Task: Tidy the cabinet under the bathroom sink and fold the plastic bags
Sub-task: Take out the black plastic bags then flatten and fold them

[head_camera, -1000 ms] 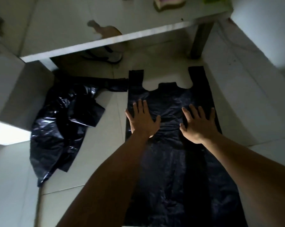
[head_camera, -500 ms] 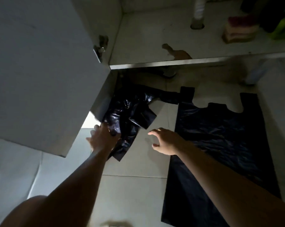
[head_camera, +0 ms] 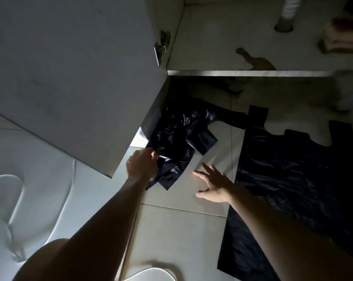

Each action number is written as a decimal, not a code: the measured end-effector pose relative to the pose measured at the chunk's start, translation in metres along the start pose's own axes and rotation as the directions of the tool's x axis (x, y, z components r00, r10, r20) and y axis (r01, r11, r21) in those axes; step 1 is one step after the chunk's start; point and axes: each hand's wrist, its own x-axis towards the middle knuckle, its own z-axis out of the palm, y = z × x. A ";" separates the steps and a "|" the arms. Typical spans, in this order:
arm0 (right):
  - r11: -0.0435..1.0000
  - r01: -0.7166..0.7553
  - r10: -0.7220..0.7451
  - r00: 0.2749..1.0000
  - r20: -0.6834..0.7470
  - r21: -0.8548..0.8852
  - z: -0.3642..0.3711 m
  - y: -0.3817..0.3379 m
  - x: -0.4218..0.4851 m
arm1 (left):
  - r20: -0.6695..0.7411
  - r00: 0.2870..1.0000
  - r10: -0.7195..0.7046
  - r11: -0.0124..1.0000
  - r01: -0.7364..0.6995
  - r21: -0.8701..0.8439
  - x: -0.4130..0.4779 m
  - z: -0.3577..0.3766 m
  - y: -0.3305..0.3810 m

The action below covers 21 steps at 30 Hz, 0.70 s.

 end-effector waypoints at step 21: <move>0.474 0.074 0.273 0.935 -0.227 0.877 -0.028 -0.091 0.010 | -0.252 0.963 0.100 0.842 -0.217 -0.494 0.025 -0.130 0.070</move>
